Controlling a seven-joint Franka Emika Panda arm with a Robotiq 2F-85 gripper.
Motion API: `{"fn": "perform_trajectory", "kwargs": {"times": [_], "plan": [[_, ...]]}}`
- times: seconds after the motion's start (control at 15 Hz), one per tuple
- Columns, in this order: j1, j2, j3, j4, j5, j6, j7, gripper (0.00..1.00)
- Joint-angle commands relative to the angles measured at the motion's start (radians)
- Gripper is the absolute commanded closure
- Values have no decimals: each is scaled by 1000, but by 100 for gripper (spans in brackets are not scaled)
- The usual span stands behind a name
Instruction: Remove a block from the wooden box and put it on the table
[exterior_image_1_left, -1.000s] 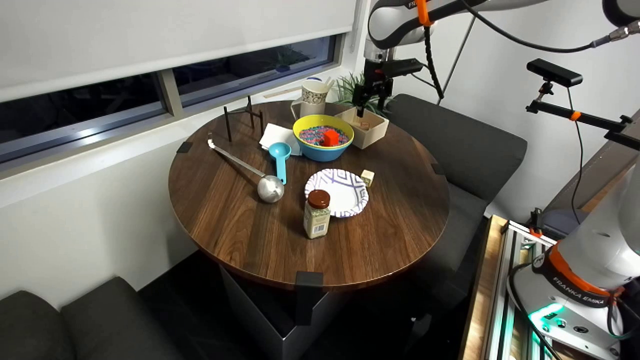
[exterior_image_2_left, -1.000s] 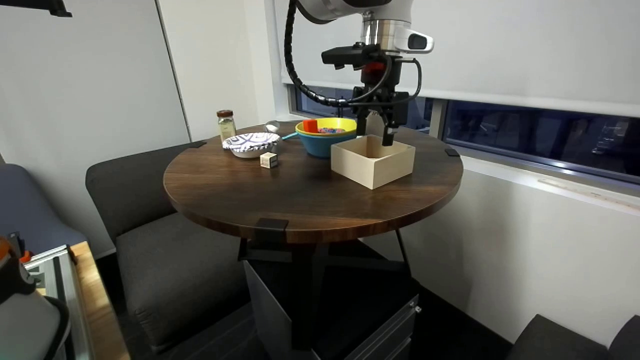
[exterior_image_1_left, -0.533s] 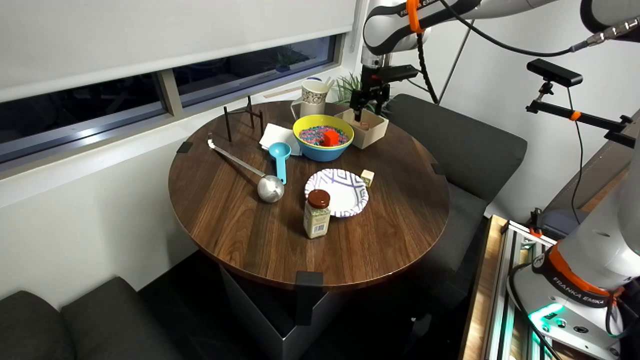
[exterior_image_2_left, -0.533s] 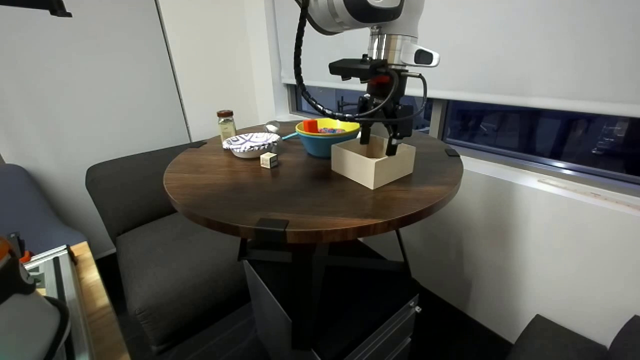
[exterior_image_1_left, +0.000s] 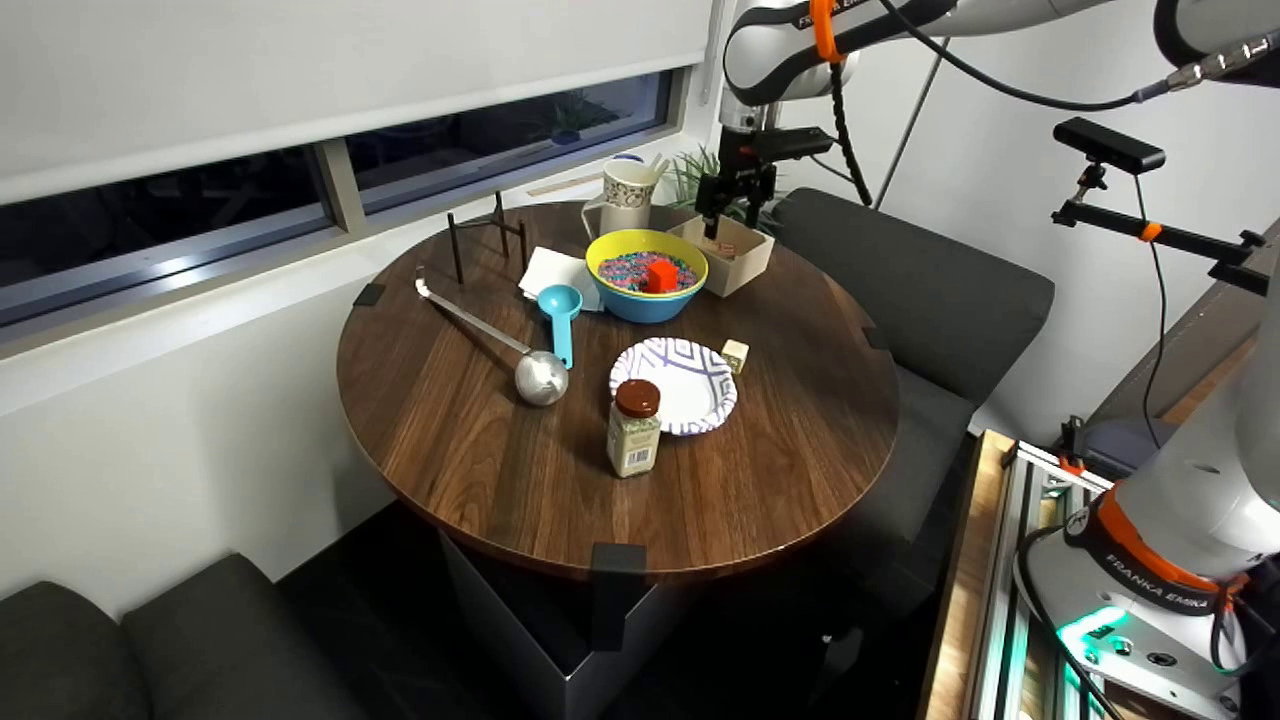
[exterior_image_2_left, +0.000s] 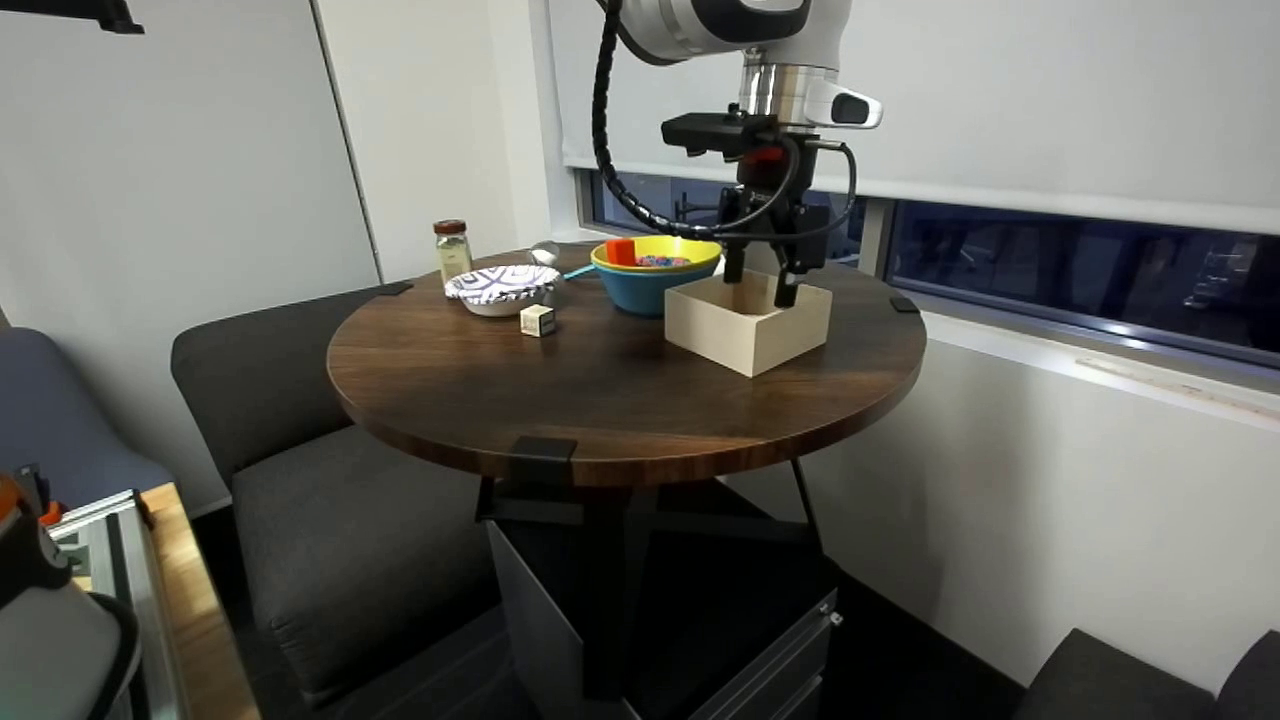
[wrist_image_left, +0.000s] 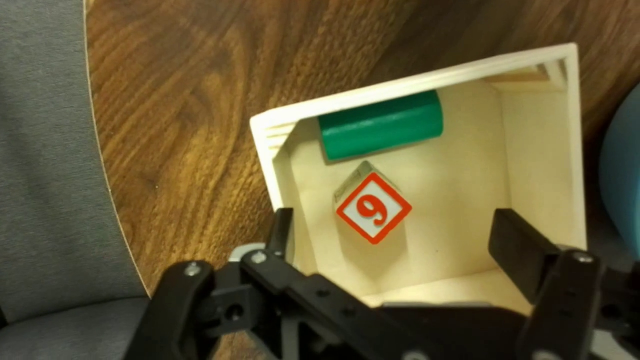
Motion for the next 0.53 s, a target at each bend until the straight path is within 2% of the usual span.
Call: {"fn": "perform_trajectory", "kwargs": {"times": [0.0, 0.13, 0.2, 0.47], "plan": [[12, -3, 0, 15, 3, -32, 30, 0], [17, 0, 1, 19, 2, -42, 40, 2], [20, 2, 1, 19, 0, -38, 41, 18], [20, 15, -2, 26, -7, -43, 38, 49]]}}
